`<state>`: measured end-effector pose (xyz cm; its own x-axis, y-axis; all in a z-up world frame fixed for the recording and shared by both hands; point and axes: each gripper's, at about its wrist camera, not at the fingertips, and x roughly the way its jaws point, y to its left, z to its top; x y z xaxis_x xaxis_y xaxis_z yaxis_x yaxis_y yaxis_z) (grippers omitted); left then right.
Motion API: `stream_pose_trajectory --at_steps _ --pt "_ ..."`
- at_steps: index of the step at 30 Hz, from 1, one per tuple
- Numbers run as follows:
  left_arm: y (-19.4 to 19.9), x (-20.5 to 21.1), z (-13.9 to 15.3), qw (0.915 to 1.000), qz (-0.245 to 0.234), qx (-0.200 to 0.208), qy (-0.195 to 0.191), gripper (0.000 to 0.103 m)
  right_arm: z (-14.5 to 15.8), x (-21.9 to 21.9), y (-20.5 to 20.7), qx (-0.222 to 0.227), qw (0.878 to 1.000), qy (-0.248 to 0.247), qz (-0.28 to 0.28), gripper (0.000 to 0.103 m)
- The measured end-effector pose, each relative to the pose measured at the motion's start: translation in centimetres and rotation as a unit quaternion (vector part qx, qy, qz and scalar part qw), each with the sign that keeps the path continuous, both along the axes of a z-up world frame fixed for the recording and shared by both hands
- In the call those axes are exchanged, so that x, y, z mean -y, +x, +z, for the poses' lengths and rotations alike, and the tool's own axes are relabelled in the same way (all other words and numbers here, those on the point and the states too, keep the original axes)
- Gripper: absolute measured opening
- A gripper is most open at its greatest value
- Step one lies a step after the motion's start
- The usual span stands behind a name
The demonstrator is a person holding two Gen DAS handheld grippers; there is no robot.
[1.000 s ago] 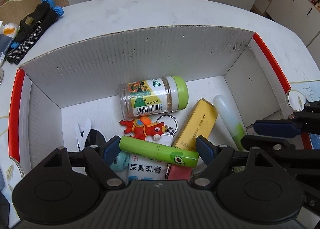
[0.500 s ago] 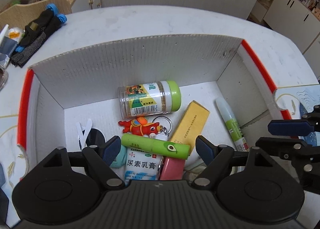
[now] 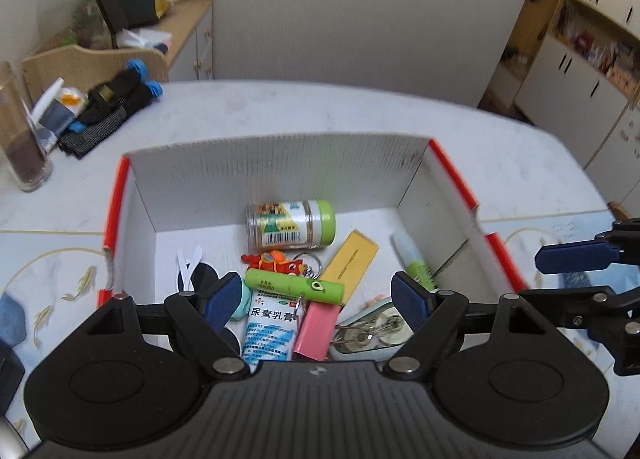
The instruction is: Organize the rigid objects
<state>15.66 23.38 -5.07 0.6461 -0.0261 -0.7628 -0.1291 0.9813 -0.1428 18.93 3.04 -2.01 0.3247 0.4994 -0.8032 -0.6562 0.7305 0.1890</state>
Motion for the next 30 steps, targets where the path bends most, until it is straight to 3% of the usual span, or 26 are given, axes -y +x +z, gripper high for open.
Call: stream_pose_trajectory --at_steps 8,10,15,18,19,22,27,30 --pt "-3.9 1.9 2.7 0.9986 0.002 0.048 0.022 0.082 2.0 2.5 -2.5 0.038 0.998 0.050 0.015 0.065" --pt "-4.7 2.4 3.1 0.9983 0.003 0.054 0.023 0.088 2.3 3.2 -3.2 0.048 0.997 0.062 0.018 0.066" --pt "-6.4 3.0 4.1 0.9970 0.018 0.073 0.020 0.089 3.3 5.1 -5.0 0.092 0.992 0.082 0.026 0.081" --pt "-7.3 3.4 4.6 0.9961 0.025 0.082 0.021 0.103 3.9 6.2 -6.5 0.138 0.986 0.085 0.039 0.090" --pt "-7.7 3.6 4.8 0.9956 0.028 0.087 0.021 0.103 4.0 6.5 -6.9 0.145 0.985 0.087 0.043 0.092" --pt "-8.5 4.1 5.0 0.9946 0.037 0.095 0.020 0.103 4.3 7.5 -7.8 0.153 0.982 0.099 0.045 0.102" --pt "-10.2 5.1 4.7 0.9939 0.045 0.101 0.005 0.103 4.4 9.1 -8.4 0.144 0.981 0.124 0.024 0.103" --pt "-11.1 6.1 4.6 0.9930 0.052 0.103 0.025 0.103 4.2 10.4 -8.6 0.128 0.982 0.140 0.008 0.103"
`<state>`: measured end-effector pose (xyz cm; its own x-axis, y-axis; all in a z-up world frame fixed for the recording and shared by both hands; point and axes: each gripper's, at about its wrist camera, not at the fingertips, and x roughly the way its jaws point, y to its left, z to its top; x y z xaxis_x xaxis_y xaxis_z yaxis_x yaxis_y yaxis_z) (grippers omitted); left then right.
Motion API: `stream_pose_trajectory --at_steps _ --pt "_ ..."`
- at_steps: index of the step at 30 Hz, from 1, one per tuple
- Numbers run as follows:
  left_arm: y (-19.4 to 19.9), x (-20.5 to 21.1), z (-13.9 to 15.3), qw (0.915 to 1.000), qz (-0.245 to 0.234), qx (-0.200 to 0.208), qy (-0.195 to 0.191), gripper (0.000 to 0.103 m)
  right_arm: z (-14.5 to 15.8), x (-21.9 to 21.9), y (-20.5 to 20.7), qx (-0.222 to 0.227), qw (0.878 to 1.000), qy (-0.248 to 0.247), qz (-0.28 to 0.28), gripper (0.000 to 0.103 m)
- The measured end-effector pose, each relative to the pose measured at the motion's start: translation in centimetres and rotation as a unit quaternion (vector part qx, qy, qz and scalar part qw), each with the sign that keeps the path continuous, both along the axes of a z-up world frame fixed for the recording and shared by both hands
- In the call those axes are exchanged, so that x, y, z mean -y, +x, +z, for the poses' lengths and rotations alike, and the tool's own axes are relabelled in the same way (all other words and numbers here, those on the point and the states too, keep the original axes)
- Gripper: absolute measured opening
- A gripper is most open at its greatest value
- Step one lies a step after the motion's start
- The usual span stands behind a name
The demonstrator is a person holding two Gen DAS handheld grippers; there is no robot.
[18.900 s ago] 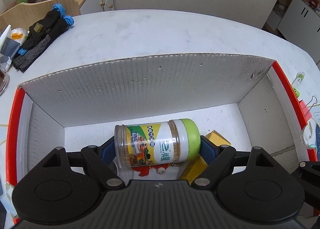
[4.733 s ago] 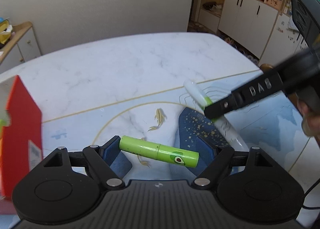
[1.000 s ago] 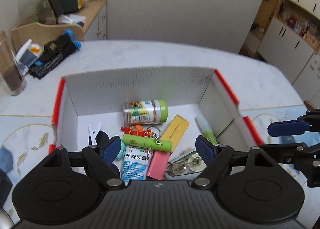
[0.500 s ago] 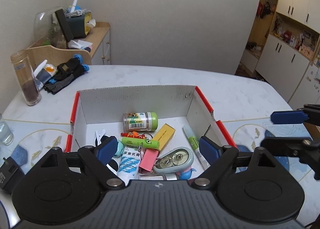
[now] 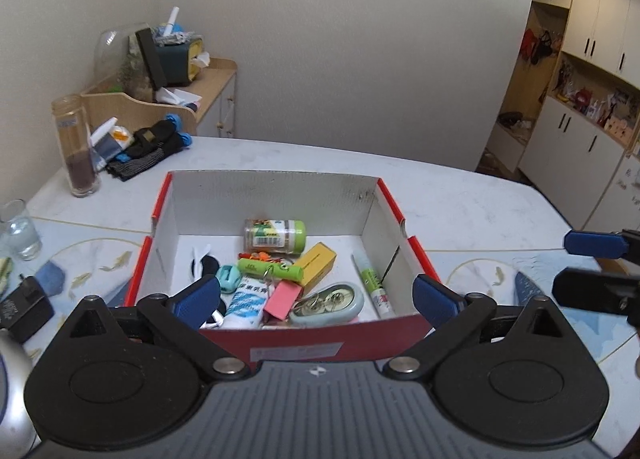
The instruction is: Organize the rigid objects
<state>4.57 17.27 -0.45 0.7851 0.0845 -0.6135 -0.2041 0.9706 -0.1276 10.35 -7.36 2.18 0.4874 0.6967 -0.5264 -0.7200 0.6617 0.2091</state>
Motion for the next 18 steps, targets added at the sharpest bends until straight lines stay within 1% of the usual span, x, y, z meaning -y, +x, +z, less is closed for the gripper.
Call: stream_pose_trajectory --at_steps 3,7,14,18 --pt "-1.0 1.0 0.1 0.9998 0.005 0.008 0.017 0.103 -0.4 1.0 -0.3 -0.004 1.000 0.002 -0.014 0.103" --pt "-1.9 2.5 0.5 0.9983 0.001 0.019 0.055 0.103 -0.9 2.3 -0.5 -0.017 0.999 0.010 -0.032 0.103" --pt "-2.5 3.8 0.9 0.9972 0.007 0.030 0.069 0.103 -1.2 3.1 -1.4 -0.016 0.999 0.008 -0.033 0.103" --pt "-2.6 3.9 0.7 0.9969 0.018 0.023 0.074 0.103 -1.1 3.2 -1.7 -0.013 0.999 0.007 -0.028 0.103"
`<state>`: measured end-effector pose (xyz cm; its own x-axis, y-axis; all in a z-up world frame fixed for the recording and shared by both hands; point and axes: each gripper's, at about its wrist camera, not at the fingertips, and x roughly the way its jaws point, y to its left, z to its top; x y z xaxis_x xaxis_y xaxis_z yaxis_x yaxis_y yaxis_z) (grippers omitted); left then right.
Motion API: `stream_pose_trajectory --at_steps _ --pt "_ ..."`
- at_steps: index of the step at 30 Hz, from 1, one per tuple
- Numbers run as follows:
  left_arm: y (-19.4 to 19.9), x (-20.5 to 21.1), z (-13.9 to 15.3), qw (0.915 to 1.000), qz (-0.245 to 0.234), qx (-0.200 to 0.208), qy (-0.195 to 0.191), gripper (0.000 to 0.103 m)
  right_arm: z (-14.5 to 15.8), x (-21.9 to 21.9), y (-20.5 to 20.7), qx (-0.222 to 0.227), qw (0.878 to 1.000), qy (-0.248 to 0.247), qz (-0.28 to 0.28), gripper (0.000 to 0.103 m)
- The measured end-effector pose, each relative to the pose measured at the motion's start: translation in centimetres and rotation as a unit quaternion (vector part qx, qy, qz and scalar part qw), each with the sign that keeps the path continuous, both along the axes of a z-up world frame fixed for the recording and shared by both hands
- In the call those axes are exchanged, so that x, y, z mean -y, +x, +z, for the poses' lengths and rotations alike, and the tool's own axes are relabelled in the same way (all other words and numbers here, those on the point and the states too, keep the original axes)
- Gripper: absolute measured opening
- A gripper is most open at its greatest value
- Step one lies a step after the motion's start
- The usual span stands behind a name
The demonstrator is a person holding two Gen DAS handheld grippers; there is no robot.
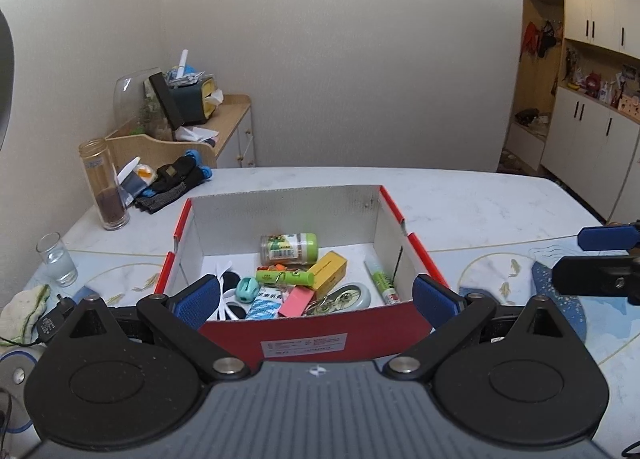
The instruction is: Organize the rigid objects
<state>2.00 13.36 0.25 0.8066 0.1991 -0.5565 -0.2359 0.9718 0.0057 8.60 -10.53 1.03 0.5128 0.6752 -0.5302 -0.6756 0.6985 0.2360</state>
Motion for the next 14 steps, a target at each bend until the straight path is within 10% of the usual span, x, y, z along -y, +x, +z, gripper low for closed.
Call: stream_pose_trajectory --at_steps 14 --pt "-0.32 -0.50 -0.36 0.9997 0.018 -0.012 -0.012 0.103 -0.44 0.84 0.57 -0.003 1.000 -0.009 -0.016 0.103"
